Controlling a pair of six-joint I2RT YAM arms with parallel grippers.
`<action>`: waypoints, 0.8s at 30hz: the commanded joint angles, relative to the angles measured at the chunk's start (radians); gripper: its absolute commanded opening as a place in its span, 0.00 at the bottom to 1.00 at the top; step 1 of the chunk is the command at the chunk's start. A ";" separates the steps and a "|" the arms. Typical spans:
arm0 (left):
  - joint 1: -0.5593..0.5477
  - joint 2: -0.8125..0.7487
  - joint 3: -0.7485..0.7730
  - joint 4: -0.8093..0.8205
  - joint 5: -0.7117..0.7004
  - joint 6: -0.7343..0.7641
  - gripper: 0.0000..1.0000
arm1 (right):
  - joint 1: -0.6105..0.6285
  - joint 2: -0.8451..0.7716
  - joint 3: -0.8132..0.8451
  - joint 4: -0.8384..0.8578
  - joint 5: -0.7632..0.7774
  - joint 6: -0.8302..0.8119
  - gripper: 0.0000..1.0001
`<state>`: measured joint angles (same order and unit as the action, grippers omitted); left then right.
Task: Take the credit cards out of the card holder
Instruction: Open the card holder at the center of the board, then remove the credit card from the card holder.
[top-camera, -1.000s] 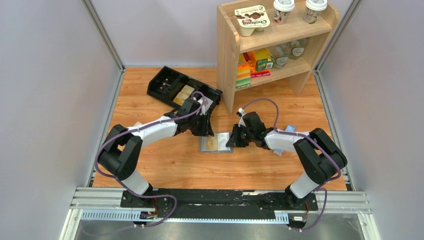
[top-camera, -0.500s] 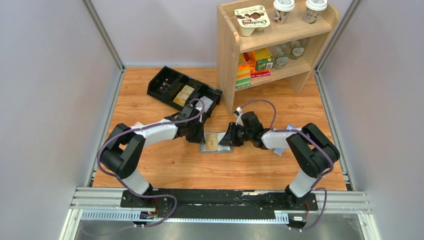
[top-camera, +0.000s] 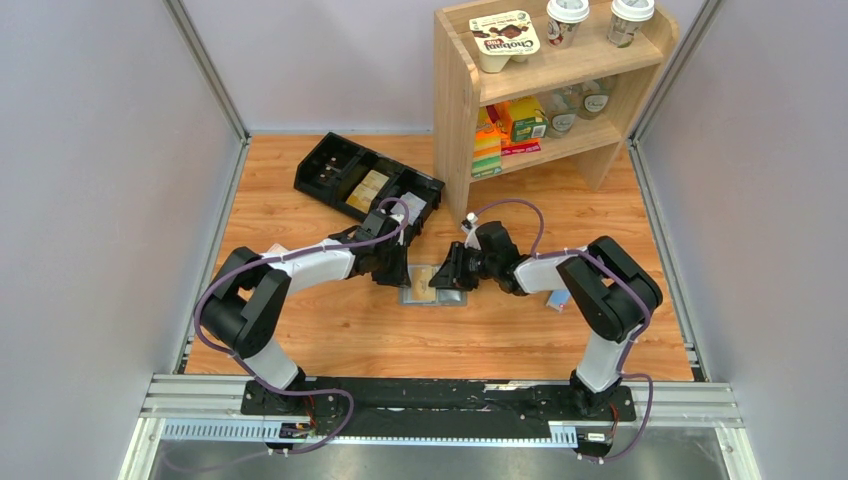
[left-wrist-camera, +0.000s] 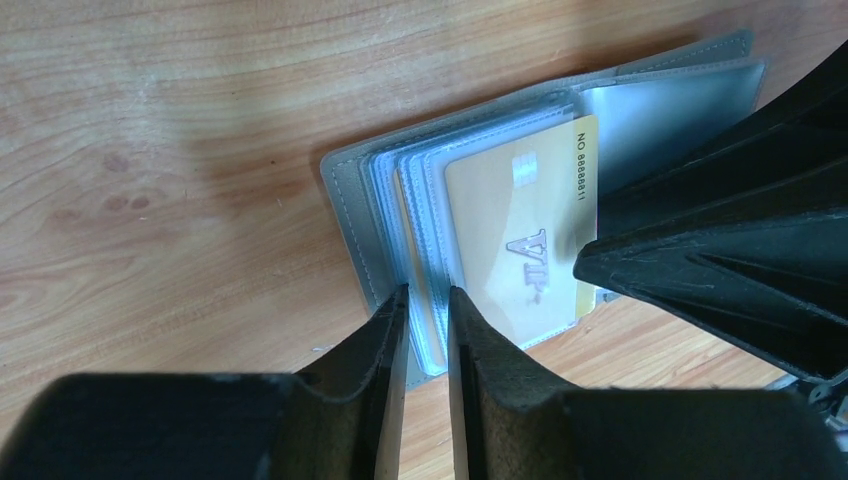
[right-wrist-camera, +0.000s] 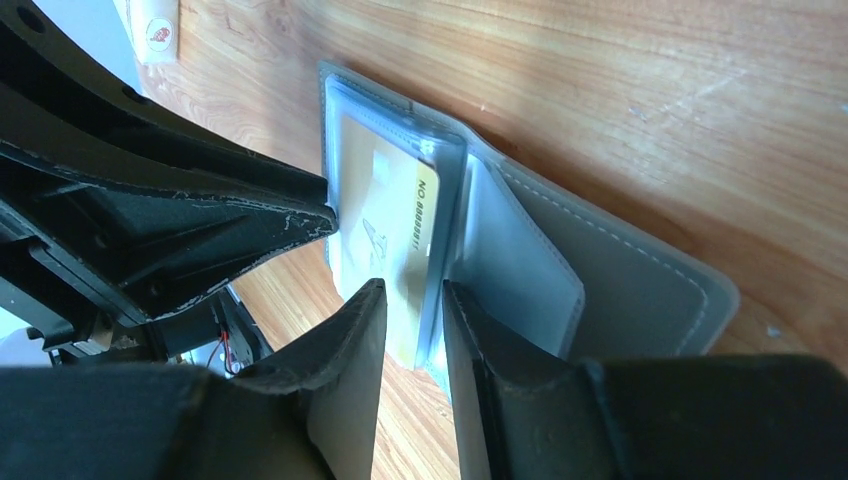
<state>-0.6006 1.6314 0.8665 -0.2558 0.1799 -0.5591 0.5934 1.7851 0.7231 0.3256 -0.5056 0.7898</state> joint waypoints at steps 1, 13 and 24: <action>-0.011 0.015 -0.030 -0.014 -0.014 0.005 0.26 | 0.009 0.023 0.027 0.033 -0.013 0.009 0.34; -0.014 0.053 -0.015 -0.082 -0.076 0.005 0.21 | 0.009 -0.085 -0.030 0.108 -0.059 0.014 0.18; -0.027 0.068 -0.006 -0.099 -0.096 0.007 0.20 | 0.006 -0.046 -0.027 0.191 -0.122 0.058 0.14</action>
<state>-0.6132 1.6379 0.8749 -0.2676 0.1547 -0.5671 0.5945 1.7382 0.6857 0.3912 -0.5529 0.8051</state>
